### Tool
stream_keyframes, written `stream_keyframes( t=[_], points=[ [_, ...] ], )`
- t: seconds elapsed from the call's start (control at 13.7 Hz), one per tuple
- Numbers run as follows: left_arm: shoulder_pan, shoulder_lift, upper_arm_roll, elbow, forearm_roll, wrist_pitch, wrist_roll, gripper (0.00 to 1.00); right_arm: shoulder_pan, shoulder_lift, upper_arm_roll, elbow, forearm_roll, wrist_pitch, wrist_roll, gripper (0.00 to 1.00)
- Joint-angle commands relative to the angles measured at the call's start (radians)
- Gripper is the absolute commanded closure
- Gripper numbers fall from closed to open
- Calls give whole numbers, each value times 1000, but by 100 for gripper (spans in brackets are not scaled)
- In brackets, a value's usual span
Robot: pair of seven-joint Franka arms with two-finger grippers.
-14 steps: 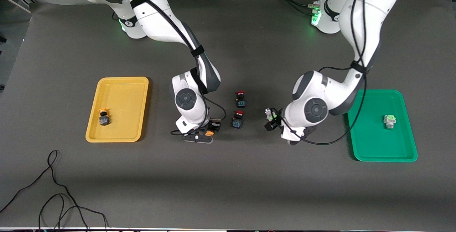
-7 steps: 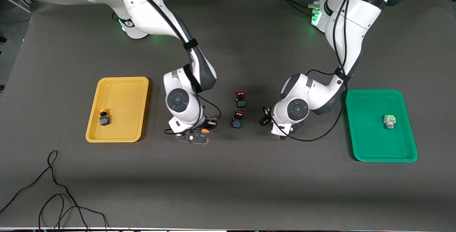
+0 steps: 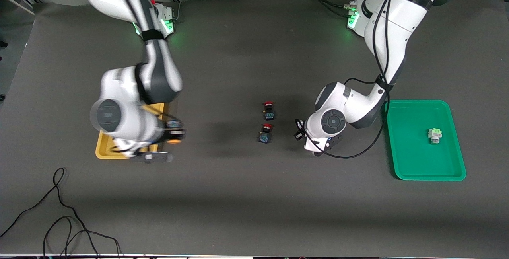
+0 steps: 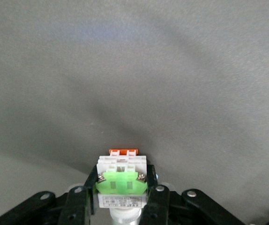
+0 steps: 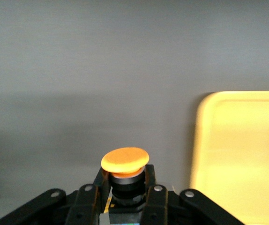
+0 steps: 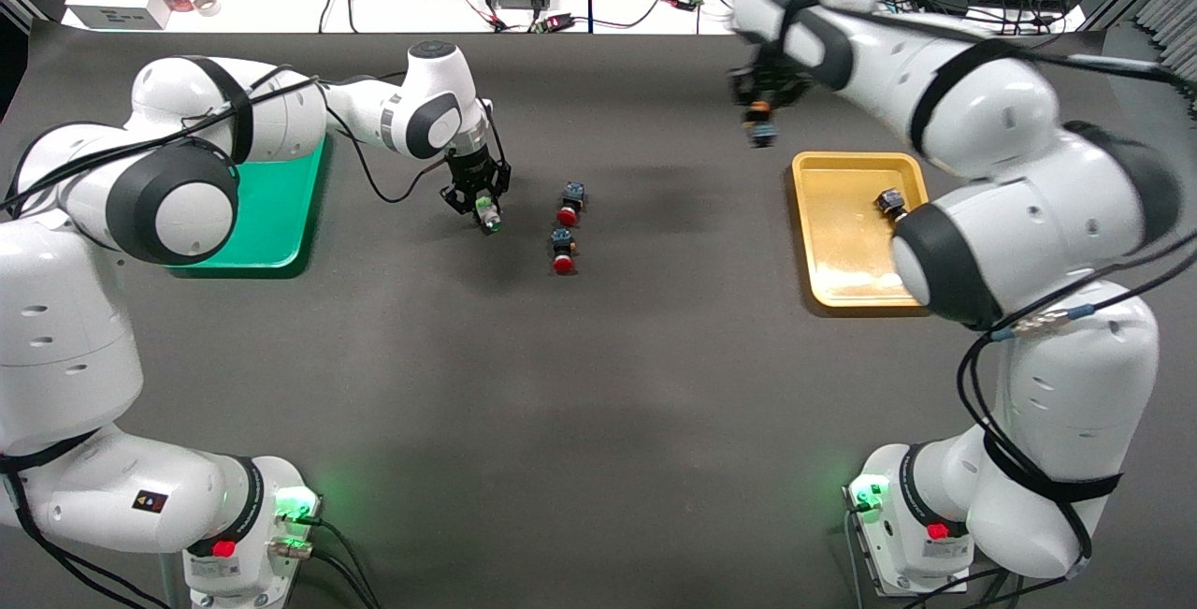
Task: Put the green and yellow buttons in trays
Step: 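Grasp both buttons and carry them toward their trays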
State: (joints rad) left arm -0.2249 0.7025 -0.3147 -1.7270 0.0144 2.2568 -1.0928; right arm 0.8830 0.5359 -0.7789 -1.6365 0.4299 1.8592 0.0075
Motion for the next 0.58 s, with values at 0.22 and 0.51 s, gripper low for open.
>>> stream_keyframes(
  t=[0.22,0.51],
  points=[
    [4,-117,8,122,16,-309,-6,100,-28,-56,-132,-371,9,248,-415,81],
    [102,-141,6,308,22,-621,210,100,-49,45,-125,-457,154,359,-584,81]
  ],
)
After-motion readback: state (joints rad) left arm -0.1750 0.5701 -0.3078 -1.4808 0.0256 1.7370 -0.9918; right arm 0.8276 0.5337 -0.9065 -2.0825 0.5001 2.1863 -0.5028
